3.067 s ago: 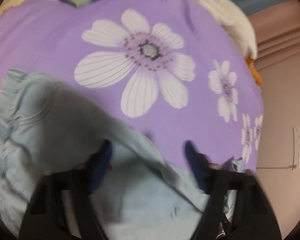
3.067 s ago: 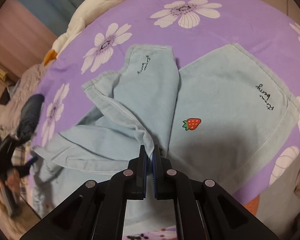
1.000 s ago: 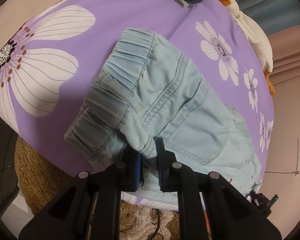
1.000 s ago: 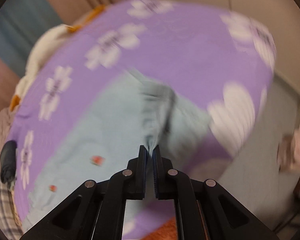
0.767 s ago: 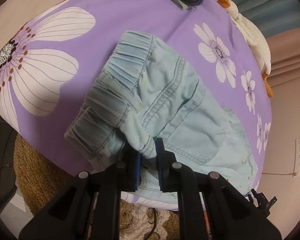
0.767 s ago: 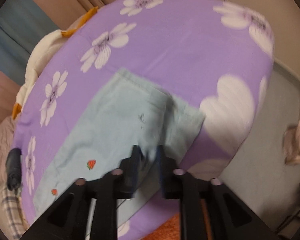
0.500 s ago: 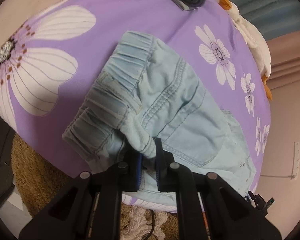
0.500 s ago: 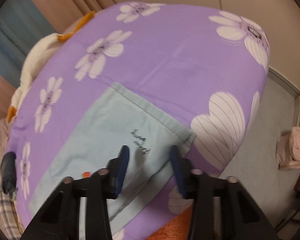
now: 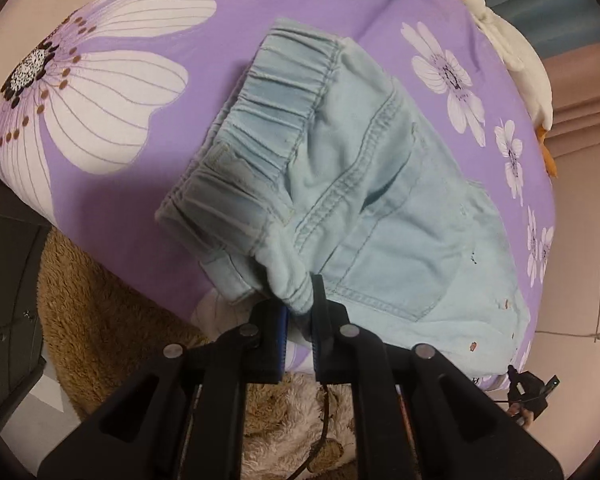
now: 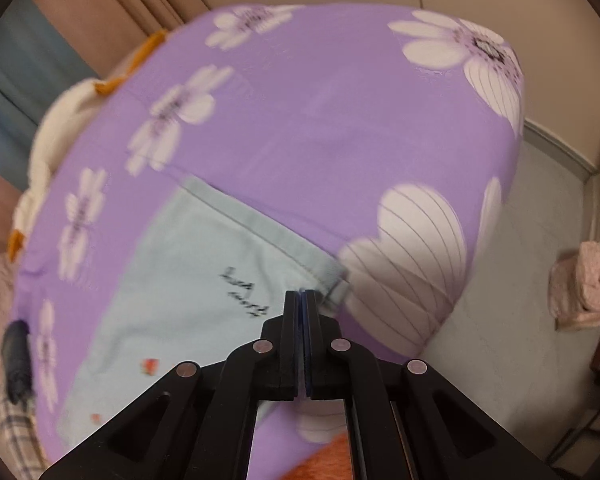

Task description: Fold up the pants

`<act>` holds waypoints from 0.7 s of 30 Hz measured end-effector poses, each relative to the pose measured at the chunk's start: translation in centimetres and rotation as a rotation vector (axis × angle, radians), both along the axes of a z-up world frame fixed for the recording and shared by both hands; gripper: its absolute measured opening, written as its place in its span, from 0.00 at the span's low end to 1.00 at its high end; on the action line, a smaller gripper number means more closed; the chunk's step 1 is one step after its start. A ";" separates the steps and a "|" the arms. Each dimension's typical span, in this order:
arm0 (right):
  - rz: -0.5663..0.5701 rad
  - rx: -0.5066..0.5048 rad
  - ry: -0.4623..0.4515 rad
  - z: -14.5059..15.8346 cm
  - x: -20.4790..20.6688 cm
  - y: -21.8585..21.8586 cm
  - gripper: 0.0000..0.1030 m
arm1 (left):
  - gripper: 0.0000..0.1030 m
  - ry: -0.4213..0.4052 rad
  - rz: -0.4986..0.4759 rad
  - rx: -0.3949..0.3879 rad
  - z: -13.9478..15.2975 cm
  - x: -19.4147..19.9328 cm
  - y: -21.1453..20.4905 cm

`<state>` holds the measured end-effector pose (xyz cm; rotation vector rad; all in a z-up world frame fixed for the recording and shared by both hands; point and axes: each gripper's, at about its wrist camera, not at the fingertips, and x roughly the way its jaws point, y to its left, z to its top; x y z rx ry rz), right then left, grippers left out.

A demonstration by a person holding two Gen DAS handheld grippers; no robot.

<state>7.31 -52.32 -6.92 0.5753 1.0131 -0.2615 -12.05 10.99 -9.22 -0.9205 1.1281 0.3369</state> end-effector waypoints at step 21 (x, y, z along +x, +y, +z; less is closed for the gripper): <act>0.890 0.050 -0.045 7.0 4.5 29.0 0.51 | 0.64 -0.171 -0.022 0.117 3.2 4.1 6.1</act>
